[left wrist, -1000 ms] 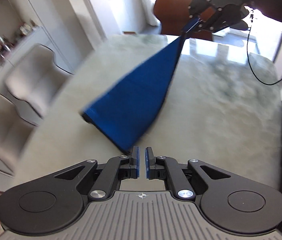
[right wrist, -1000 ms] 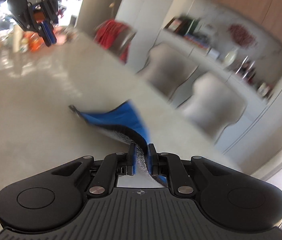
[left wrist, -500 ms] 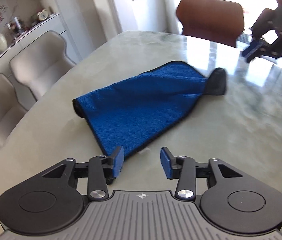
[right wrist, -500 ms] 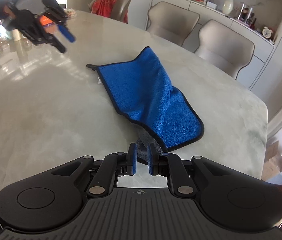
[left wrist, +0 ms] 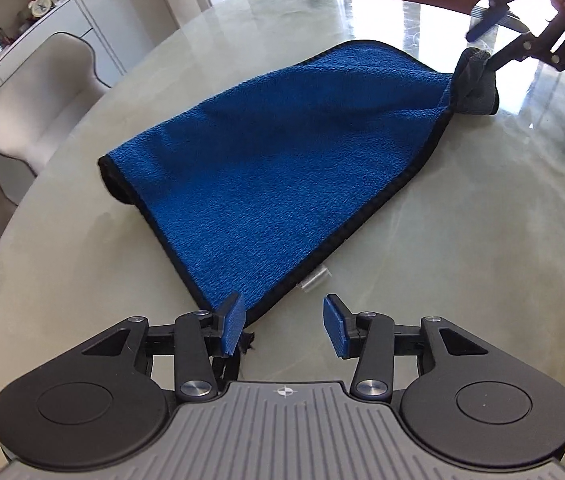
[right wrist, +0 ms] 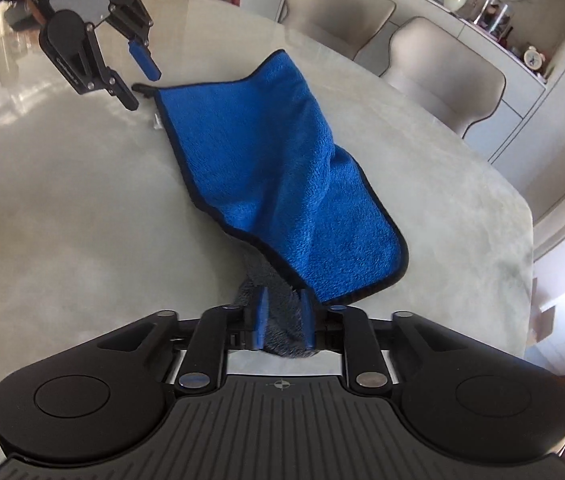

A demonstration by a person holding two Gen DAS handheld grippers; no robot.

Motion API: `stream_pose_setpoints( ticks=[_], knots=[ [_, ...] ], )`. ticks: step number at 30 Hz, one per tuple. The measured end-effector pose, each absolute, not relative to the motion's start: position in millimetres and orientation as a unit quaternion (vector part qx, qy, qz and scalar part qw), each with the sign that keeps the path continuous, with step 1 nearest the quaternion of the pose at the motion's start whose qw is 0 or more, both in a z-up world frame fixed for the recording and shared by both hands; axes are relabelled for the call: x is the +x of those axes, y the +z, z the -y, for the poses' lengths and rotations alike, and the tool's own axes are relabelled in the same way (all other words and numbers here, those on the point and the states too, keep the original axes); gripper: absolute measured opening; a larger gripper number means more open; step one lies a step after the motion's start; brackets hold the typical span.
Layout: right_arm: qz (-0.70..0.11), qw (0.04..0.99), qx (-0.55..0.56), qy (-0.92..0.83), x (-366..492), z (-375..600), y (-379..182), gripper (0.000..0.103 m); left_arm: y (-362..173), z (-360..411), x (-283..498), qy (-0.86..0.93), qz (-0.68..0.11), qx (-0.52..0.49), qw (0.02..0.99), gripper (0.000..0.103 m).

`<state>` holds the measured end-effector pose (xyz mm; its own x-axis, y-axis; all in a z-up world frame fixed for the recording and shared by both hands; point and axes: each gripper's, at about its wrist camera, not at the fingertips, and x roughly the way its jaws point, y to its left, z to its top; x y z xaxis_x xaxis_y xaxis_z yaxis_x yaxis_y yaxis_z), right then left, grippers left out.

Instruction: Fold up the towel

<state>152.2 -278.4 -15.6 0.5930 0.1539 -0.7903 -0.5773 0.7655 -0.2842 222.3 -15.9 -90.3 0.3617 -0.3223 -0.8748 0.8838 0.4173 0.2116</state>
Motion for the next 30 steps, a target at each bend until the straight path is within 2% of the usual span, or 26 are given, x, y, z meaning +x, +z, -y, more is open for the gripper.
stream_pose_setpoints(
  ticks=[4, 9, 11, 13, 15, 20, 22, 25, 27, 29, 30],
  knots=[
    [-0.398, 0.844, -0.277, 0.23, 169.8, 274.6, -21.0, 0.037, -96.9, 18.6, 229.3, -0.408, -0.392, 0.359, 0.742, 0.053],
    [-0.415, 0.825, -0.294, 0.247, 183.3, 266.6, -35.4, 0.036, -104.6, 19.4, 237.3, -0.412, -0.397, 0.349, 0.742, 0.055],
    [-0.42, 0.822, -0.294, 0.247, 186.8, 264.9, -37.9, 0.029, -105.0, 19.1, 240.4, -0.415, -0.4, 0.342, 0.742, 0.055],
    [-0.433, 0.821, -0.28, 0.245, 192.4, 265.8, -38.5, 0.013, -105.3, 19.1, 242.7, -0.42, -0.402, 0.338, 0.741, 0.055],
    [-0.442, 0.821, -0.267, 0.243, 196.4, 266.9, -37.4, 0.009, -105.3, 19.6, 243.6, -0.423, -0.402, 0.339, 0.738, 0.054],
    [-0.401, 0.854, -0.227, 0.241, 197.7, 269.9, 1.1, 0.008, -105.4, 26.5, 235.9, -0.443, -0.392, 0.358, 0.723, 0.055],
    [-0.378, 0.87, -0.203, 0.243, 198.7, 272.9, 23.2, 0.007, -106.2, 29.8, 232.3, -0.448, -0.386, 0.365, 0.719, 0.064],
    [-0.361, 0.883, -0.185, 0.237, 203.1, 276.9, 43.0, 0.008, -107.7, 35.4, 231.7, -0.444, -0.376, 0.366, 0.727, 0.066],
    [-0.347, 0.889, -0.18, 0.238, 203.7, 278.4, 55.9, 0.008, -108.4, 36.6, 237.5, -0.437, -0.385, 0.349, 0.734, 0.064],
    [-0.335, 0.893, -0.184, 0.239, 201.2, 278.8, 65.9, 0.008, -108.5, 35.8, 241.8, -0.433, -0.391, 0.339, 0.738, 0.056],
    [-0.33, 0.894, -0.188, 0.238, 199.8, 279.4, 69.6, 0.008, -108.0, 35.2, 244.2, -0.429, -0.393, 0.338, 0.74, 0.048]
  ],
)
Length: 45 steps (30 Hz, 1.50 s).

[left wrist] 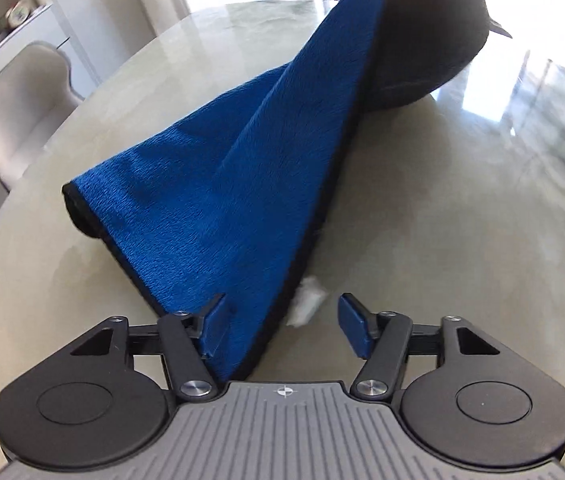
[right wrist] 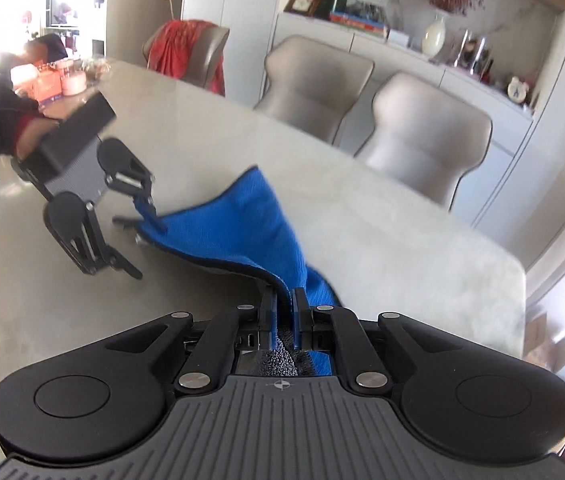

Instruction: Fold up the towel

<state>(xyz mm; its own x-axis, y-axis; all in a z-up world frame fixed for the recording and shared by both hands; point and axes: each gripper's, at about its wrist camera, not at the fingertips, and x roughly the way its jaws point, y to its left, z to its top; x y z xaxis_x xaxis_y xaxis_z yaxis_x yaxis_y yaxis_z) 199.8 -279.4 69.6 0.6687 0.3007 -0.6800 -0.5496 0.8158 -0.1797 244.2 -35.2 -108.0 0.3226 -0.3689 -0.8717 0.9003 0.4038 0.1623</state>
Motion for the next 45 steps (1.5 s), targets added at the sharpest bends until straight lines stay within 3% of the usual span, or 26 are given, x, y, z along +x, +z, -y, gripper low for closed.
stream_pose_setpoints(
  ticks=[6, 11, 23, 32, 35, 38, 40, 45],
  knots=[
    [-0.339, 0.891, -0.19, 0.236, 189.7, 285.0, 74.6, 0.008, -104.3, 29.3, 251.8, -0.409, -0.398, 0.346, 0.745, 0.014],
    [-0.349, 0.885, -0.192, 0.242, 179.0, 284.4, 76.6, 0.008, -87.8, 18.1, 249.6, -0.42, -0.408, 0.322, 0.744, 0.005],
    [-0.366, 0.865, -0.185, 0.289, 135.4, 273.9, 86.4, 0.008, -18.0, -36.5, 190.2, -0.404, -0.408, 0.29, 0.766, 0.005],
    [-0.438, 0.829, -0.19, 0.29, 123.2, 245.1, 25.0, 0.009, -37.0, -58.5, 153.4, -0.356, -0.435, 0.296, 0.772, 0.005],
    [-0.457, 0.819, -0.198, 0.285, 121.7, 232.4, 4.9, 0.011, -41.7, -60.7, 155.3, -0.341, -0.437, 0.29, 0.78, 0.01],
    [-0.458, 0.817, -0.225, 0.27, 114.5, 215.5, -9.2, 0.016, -42.5, -58.8, 161.3, -0.337, -0.422, 0.281, 0.793, 0.012],
    [-0.457, 0.816, -0.241, 0.261, 110.2, 206.2, -15.1, 0.033, -39.5, -53.7, 169.0, -0.339, -0.412, 0.275, 0.8, 0.017],
    [-0.443, 0.826, -0.272, 0.218, 107.2, 193.9, -32.7, 0.035, -42.5, -42.5, 182.4, -0.355, -0.401, 0.266, 0.802, 0.023]
  ],
)
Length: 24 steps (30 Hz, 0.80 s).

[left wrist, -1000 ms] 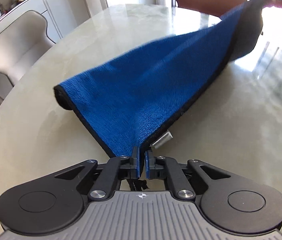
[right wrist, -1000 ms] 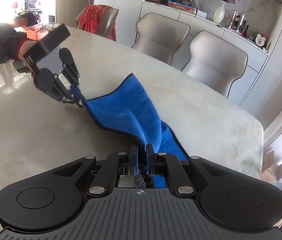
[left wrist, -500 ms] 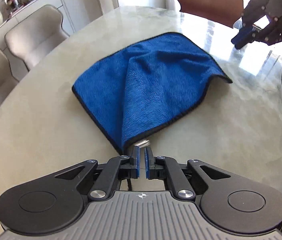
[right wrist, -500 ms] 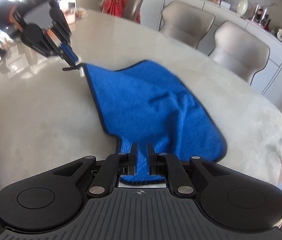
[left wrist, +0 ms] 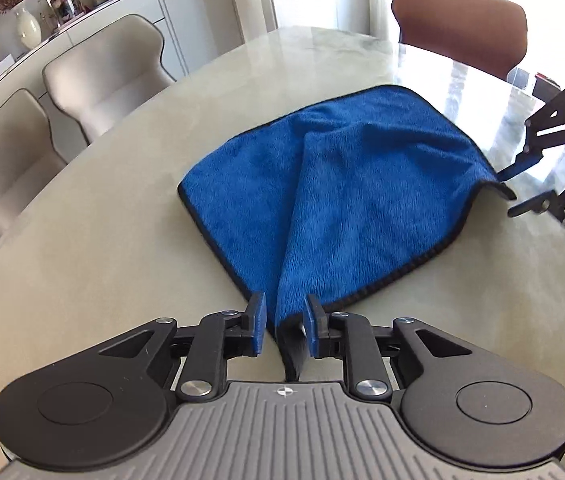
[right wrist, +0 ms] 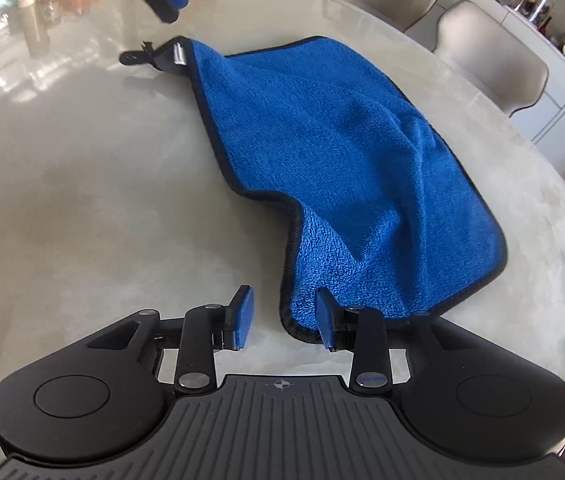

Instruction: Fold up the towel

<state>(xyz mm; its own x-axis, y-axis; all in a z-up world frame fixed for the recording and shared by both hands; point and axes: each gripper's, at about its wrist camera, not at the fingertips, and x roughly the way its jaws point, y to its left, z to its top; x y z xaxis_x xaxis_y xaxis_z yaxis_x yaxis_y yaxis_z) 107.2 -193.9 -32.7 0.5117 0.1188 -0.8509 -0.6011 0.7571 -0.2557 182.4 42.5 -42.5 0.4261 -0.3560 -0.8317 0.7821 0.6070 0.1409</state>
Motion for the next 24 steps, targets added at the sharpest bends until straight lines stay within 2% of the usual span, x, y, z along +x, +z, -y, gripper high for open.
stream_pose_setpoints(
  ticks=[3, 5, 6, 11, 14, 19, 24],
  knots=[
    [-0.441, 0.834, -0.281, 0.177, 113.3, 188.9, -45.6, 0.034, -58.1, -28.6, 189.6, -0.362, -0.412, 0.269, 0.792, 0.023],
    [-0.436, 0.843, -0.269, 0.162, 116.1, 190.7, -47.2, 0.02, -63.1, -24.5, 191.4, -0.367, -0.419, 0.268, 0.786, 0.023],
    [-0.441, 0.845, -0.254, 0.161, 118.6, 194.1, -46.2, 0.007, -66.5, -21.4, 192.9, -0.371, -0.424, 0.266, 0.782, 0.024],
    [-0.452, 0.844, -0.233, 0.171, 115.0, 218.6, -33.6, 0.006, -76.4, -5.5, 190.8, -0.393, -0.439, 0.274, 0.76, 0.028],
    [-0.456, 0.84, -0.241, 0.17, 106.8, 236.0, -20.2, 0.006, -77.9, 1.4, 185.1, -0.409, -0.442, 0.276, 0.749, 0.035],
    [-0.461, 0.834, -0.241, 0.182, 98.1, 262.5, 4.0, 0.006, -77.5, 13.8, 173.7, -0.436, -0.447, 0.287, 0.726, 0.037],
    [-0.477, 0.811, -0.27, 0.205, 95.9, 265.8, -0.5, 0.008, -77.9, 22.3, 175.5, -0.454, -0.454, 0.294, 0.708, 0.038]
  ],
)
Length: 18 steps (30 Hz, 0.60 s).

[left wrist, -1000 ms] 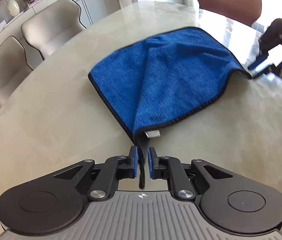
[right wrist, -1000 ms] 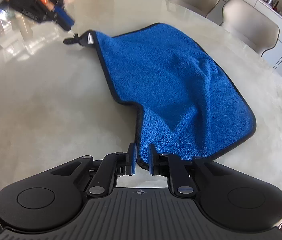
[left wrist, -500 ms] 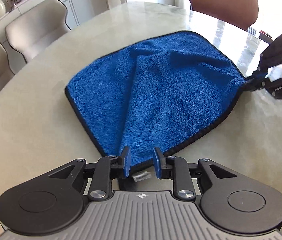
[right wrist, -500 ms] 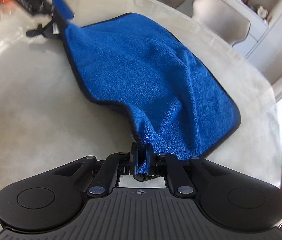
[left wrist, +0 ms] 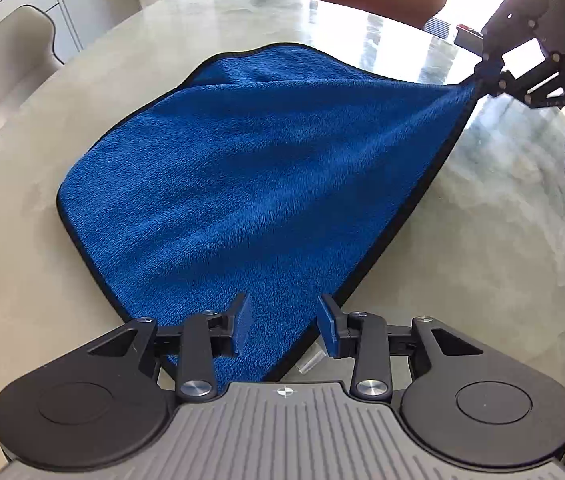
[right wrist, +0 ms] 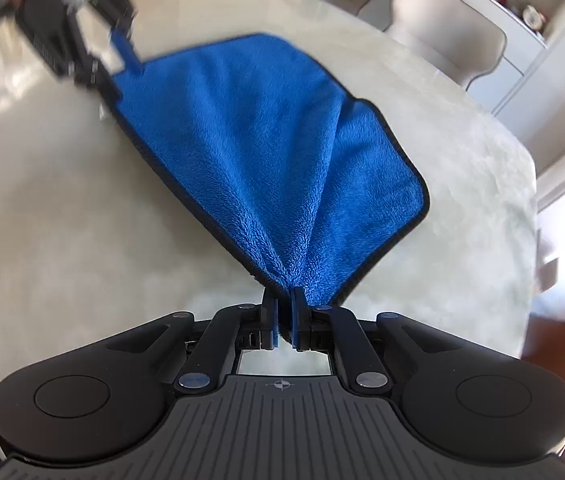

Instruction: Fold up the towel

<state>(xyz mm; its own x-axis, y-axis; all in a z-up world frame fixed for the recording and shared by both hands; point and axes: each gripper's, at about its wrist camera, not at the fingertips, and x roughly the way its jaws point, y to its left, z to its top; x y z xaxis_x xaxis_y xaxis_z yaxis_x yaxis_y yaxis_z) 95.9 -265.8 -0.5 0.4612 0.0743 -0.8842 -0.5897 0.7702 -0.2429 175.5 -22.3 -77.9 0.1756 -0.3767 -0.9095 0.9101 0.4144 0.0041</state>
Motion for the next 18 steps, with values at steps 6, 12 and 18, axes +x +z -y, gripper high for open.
stream_pose_setpoints(
  ticks=[6, 12, 18],
  knots=[
    [-0.502, 0.783, -0.272, 0.246, 99.0, 274.2, -5.6, 0.013, -69.6, 35.7, 180.1, -0.467, -0.45, 0.292, 0.703, 0.04],
    [-0.498, 0.798, -0.176, 0.289, 136.3, 307.9, 22.4, 0.043, -62.1, 65.2, 180.5, -0.482, -0.424, 0.262, 0.72, 0.048],
    [-0.484, 0.787, -0.209, 0.32, 144.7, 312.3, 36.9, 0.043, -81.9, 94.6, 176.9, -0.488, -0.434, 0.247, 0.716, 0.049]
  ],
)
